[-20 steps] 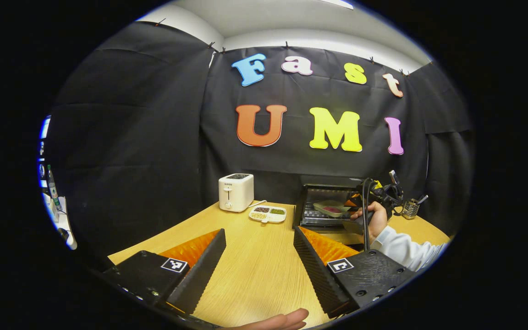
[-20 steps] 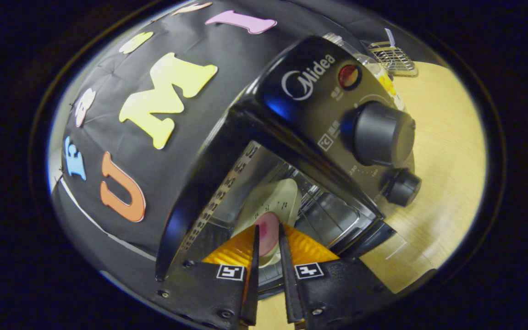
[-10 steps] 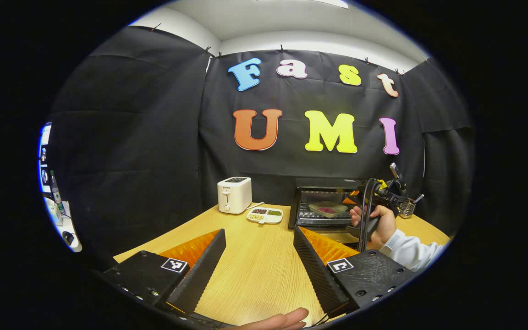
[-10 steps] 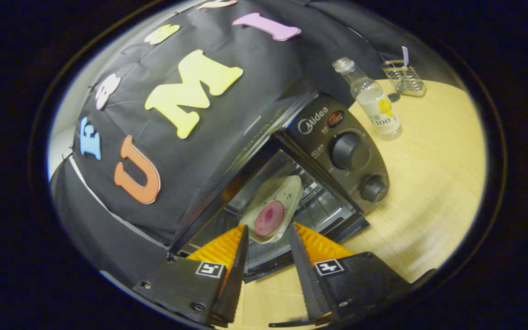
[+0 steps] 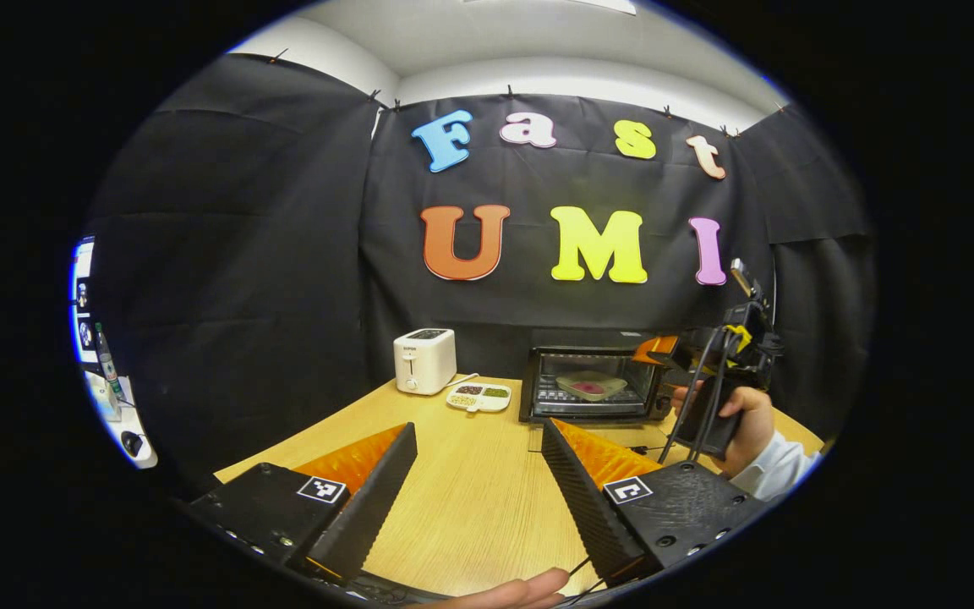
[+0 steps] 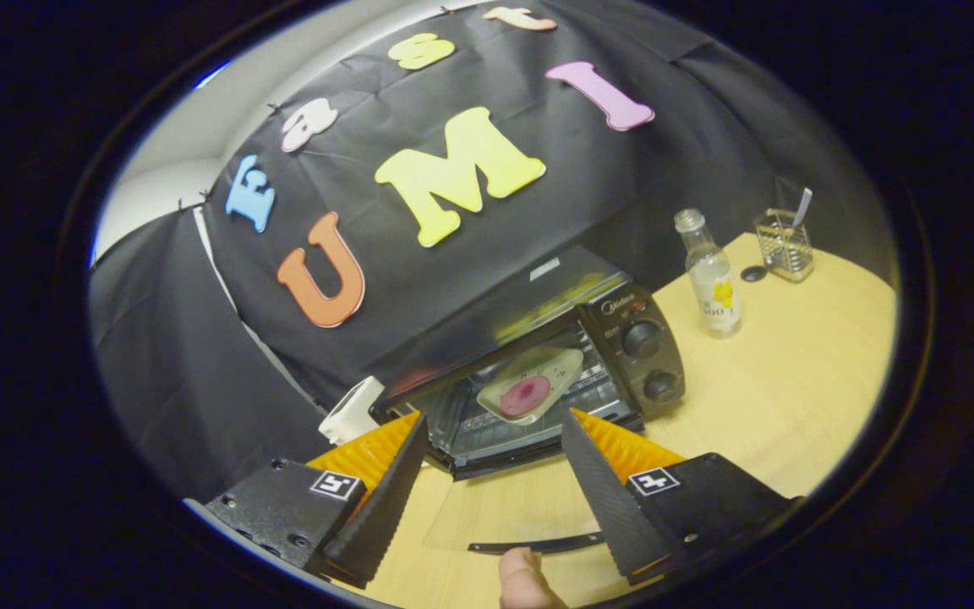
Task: Open the electric oven with the left hand, put the food in, and close the electric oven.
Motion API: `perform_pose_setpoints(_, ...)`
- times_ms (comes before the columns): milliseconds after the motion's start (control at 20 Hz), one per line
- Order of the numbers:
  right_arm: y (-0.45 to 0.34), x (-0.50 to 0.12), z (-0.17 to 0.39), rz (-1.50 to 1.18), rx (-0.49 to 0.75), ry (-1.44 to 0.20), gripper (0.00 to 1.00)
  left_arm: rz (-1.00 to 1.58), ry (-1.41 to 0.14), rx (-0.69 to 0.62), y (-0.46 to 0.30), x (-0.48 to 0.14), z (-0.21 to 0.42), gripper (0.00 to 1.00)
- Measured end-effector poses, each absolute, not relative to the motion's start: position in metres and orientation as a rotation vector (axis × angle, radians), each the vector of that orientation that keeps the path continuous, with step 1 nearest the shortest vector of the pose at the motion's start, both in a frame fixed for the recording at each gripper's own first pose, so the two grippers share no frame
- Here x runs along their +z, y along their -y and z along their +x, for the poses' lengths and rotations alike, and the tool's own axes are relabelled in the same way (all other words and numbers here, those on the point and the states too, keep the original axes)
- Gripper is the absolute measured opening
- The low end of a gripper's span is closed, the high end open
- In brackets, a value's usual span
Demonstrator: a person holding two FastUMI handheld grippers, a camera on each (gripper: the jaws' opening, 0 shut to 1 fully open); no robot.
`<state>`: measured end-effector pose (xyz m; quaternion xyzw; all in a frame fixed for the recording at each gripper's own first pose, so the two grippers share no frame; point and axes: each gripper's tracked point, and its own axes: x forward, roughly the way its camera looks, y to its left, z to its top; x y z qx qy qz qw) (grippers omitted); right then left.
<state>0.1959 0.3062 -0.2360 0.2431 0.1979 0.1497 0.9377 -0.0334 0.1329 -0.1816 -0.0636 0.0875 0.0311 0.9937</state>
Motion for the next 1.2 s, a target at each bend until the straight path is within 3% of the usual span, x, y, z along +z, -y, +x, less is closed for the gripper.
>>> perform_pose_setpoints(450,-0.225,-0.153,0.135,0.396,0.346,-0.245,0.94,-0.12,-0.221,0.022,-0.1,-0.186,-0.011,0.95)
perform_pose_setpoints(500,-0.212,-0.145,0.129,0.387,0.34,-0.225,1.0,-0.125,-0.228,0.012,-0.094,-0.188,-0.007,0.95)
perform_pose_setpoints(600,-0.19,-0.129,0.117,0.352,0.335,-0.187,0.94,-0.137,-0.236,-0.02,-0.078,-0.193,0.002,0.95)
perform_pose_setpoints(800,-0.156,-0.102,0.092,0.259,0.323,-0.131,0.94,-0.13,-0.292,-0.054,-0.054,-0.215,0.02,0.95)
perform_pose_setpoints(850,-0.148,-0.094,0.085,0.247,0.32,-0.118,1.0,-0.126,-0.31,-0.065,-0.047,-0.222,0.026,0.95)
perform_pose_setpoints(950,-0.129,-0.083,0.077,0.211,0.302,-0.083,0.94,-0.117,-0.353,-0.09,-0.03,-0.241,0.036,0.95)
perform_pose_setpoints(1200,-0.094,-0.059,0.06,0.073,0.258,0.026,0.94,-0.098,-0.444,-0.155,0.015,-0.281,0.064,0.95)
